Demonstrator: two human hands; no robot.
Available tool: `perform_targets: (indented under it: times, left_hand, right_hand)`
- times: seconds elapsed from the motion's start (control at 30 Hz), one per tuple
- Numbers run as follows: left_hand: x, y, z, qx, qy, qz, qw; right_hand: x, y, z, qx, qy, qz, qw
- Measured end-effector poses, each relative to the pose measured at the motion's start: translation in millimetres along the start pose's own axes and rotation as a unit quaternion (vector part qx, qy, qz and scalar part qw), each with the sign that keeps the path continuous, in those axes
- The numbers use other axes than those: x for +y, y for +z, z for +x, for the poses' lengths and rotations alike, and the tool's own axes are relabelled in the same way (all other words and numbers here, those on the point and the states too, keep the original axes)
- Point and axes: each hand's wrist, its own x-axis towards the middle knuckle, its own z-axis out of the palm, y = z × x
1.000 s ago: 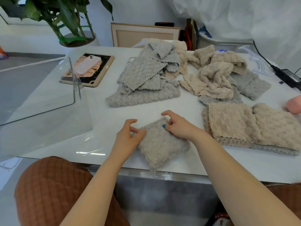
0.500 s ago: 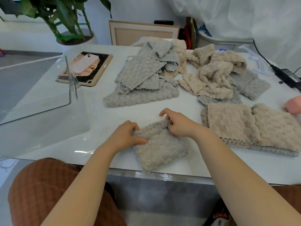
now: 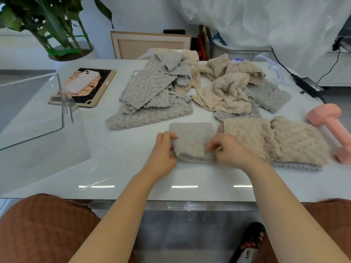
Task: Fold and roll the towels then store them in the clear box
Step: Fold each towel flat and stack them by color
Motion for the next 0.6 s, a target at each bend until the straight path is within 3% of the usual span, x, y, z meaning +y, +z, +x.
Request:
perform_targets:
  times: [0.07,0.13,0.23,0.37,0.43,0.53,0.6]
  left_hand:
    - [-2.9,6.6,-5.7,0.007,-0.076,-0.091,0.993]
    - [0.0,7.0,-2.7,0.067,-0.148,-0.174,0.971]
    - [3.4,6.2,12.9,0.087,-0.229,-0.178,0.953]
    - [11.7,16.0,26.6,0.010,-0.207,-0.068,0.976]
    - [12.4,19.2,30.9,0.040,-0.183,-0.059,0.981]
    - [14.1,16.8,32.1,0.104,-0.121,-0.054,0.986]
    - [12.2,15.5,32.2,0.134,-0.109,-0.079,0.982]
  right_hand:
    - [3.3,6.9,-6.3,0.018,0.038,0.059,0.997]
    - [0.7,8.2,-4.9,0.099,0.054,0.087,0.990]
    - [-1.1,12.2,8.0,0.144,0.063,0.064,0.985]
    - [-0.9,23.8,20.7,0.023,0.109,0.040,0.993]
    - [-2.6,27.4,20.3,0.054,0.099,0.067,0.991]
    - [-6.7,27.8,16.7,0.160,0.064,0.122,0.978]
    - [-9.0,27.0,17.4,0.180,0.049,0.140,0.972]
